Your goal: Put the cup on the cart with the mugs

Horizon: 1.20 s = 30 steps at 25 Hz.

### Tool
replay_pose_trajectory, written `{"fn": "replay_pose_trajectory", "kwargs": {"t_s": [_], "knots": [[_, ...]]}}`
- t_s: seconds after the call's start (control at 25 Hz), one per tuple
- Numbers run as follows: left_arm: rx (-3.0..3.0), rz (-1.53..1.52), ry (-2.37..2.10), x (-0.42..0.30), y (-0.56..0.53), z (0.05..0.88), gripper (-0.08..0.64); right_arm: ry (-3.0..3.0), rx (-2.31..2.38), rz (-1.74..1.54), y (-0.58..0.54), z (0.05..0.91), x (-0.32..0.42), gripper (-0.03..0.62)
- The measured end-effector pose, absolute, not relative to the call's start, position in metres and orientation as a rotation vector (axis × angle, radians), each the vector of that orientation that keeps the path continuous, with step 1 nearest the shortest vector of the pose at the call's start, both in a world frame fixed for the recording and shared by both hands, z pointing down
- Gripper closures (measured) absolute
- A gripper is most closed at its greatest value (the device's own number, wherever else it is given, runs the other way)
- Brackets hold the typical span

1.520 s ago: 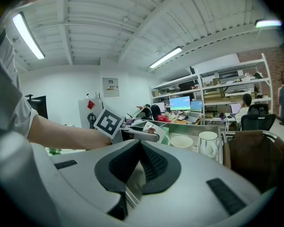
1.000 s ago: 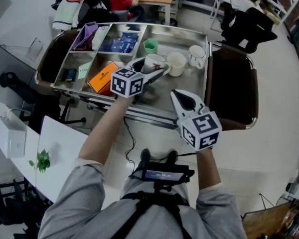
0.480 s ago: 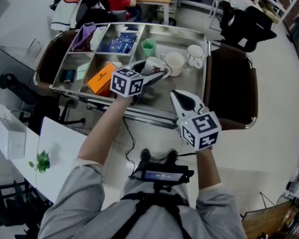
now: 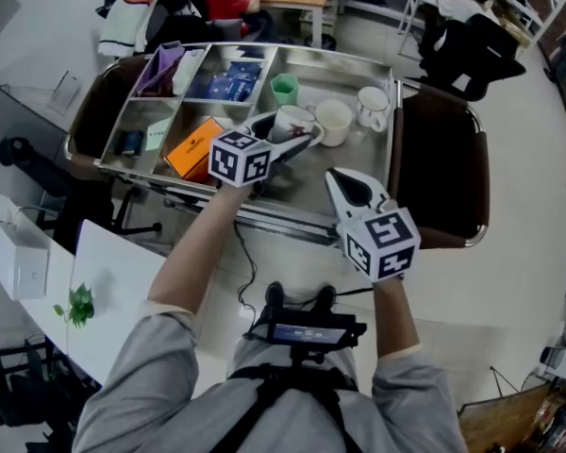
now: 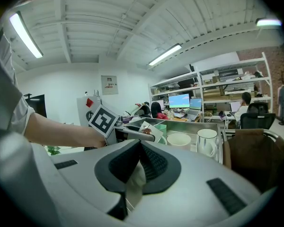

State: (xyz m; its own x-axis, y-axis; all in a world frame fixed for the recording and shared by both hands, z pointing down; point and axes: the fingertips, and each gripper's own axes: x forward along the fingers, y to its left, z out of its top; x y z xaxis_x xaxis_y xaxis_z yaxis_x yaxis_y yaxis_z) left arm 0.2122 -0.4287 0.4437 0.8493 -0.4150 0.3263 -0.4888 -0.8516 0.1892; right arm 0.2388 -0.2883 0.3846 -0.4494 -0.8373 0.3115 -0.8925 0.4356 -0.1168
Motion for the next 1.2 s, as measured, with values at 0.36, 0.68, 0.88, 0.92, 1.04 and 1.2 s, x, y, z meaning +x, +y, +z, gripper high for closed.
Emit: {"fn": "replay_pose_trajectory", "kwargs": {"t_s": [0.36, 0.68, 0.88, 0.92, 1.04, 1.2], "knots": [[2.707, 0.547, -0.644, 0.215, -0.43, 0.462, 0.183, -2.48, 1.505, 0.394, -0.29, 0.387, 0.237, 0.595], [2.665, 0.706, -0.537, 0.225, -0.428, 0.478, 0.183, -2.472, 1.52, 0.407, -0.291, 0.39, 0.246, 0.595], [2.633, 0.793, -0.496, 0.23, -0.426, 0.489, 0.183, -2.472, 1.526, 0.406, -0.291, 0.389, 0.25, 0.595], [2.625, 0.812, -0.492, 0.231, -0.426, 0.491, 0.183, -2.472, 1.526, 0.408, -0.291, 0.389, 0.251, 0.595], [2.602, 0.87, -0.488, 0.232, -0.426, 0.5, 0.183, -2.469, 1.529, 0.414, -0.29, 0.391, 0.253, 0.595], [2.563, 0.907, -0.45, 0.236, -0.42, 0.514, 0.183, -2.469, 1.534, 0.414, -0.29, 0.391, 0.254, 0.595]]}}
